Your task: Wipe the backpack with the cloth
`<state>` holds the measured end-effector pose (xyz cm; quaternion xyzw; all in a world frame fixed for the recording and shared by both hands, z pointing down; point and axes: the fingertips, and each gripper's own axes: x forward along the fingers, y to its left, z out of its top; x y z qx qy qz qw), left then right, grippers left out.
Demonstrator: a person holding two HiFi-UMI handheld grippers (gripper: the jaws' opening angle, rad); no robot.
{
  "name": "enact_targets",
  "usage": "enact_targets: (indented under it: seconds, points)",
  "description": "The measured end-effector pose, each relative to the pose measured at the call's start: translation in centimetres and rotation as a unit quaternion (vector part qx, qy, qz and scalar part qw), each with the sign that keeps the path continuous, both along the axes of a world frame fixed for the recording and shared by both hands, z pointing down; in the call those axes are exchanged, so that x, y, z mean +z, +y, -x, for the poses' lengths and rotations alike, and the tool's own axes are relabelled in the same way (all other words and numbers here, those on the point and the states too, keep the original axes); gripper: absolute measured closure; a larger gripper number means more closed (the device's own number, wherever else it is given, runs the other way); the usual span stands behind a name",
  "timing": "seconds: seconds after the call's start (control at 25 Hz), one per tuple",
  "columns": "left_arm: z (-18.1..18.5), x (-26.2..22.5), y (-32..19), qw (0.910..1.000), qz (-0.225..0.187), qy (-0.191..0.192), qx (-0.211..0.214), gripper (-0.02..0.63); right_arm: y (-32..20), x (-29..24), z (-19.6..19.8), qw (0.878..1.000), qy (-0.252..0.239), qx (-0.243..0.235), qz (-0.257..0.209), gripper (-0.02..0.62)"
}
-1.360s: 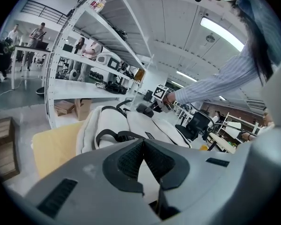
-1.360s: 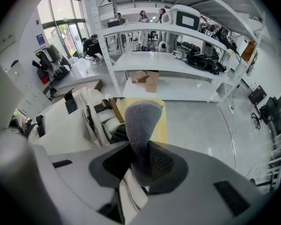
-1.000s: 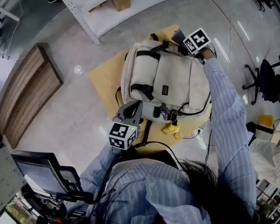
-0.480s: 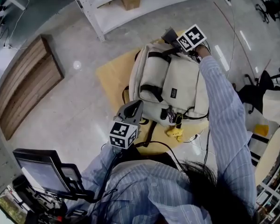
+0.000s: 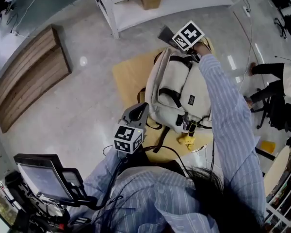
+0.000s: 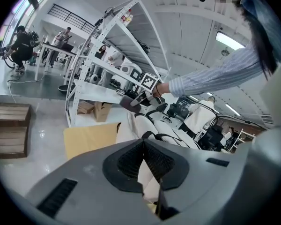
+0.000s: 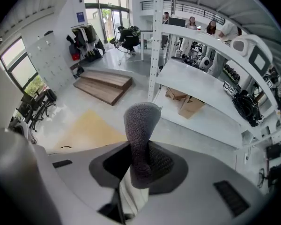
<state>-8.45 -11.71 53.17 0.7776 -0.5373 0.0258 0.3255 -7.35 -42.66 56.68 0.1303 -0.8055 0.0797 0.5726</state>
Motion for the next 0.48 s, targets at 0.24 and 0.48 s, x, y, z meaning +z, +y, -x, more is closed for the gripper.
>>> enact_targets:
  seconds: [0.24, 0.48]
  points:
    - [1.1, 0.8, 0.6, 0.9999, -0.001, -0.001, -0.012, 0.601, 1.0, -0.8, 4.2, 0.999, -0.038, -0.021, -0.005, 0.502]
    - [1.6, 1.2, 0.7, 0.9997, -0.004, 0.000, -0.023, 0.601, 4.3, 2.2, 6.2, 0.998, -0.045, 0.011, 0.046, 0.502]
